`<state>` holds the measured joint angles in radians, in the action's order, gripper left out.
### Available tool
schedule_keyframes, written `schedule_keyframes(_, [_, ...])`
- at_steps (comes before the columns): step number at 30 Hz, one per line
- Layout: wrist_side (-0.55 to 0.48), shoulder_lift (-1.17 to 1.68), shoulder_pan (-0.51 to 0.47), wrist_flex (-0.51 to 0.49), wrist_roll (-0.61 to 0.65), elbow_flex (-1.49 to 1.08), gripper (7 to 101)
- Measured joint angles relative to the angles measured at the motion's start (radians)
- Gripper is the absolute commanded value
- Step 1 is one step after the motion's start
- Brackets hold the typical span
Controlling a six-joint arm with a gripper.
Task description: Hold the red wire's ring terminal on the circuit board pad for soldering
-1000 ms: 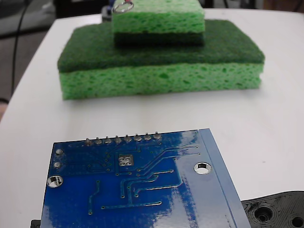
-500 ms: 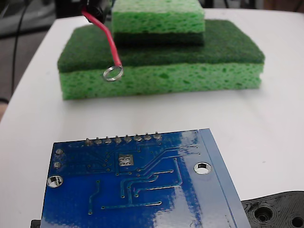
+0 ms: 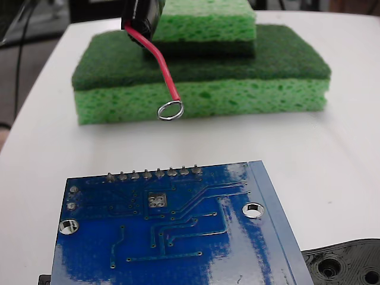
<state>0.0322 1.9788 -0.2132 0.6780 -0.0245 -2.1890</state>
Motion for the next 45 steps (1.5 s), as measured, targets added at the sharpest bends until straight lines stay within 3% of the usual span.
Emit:
schedule_keyframes(8, [-0.015, -0.109, -0.018, 0.017, 0.008, 0.064, 100.3])
schedule_keyframes(45, [-0.011, -0.092, -0.009, -0.018, 0.0, 0.014, 100.3])
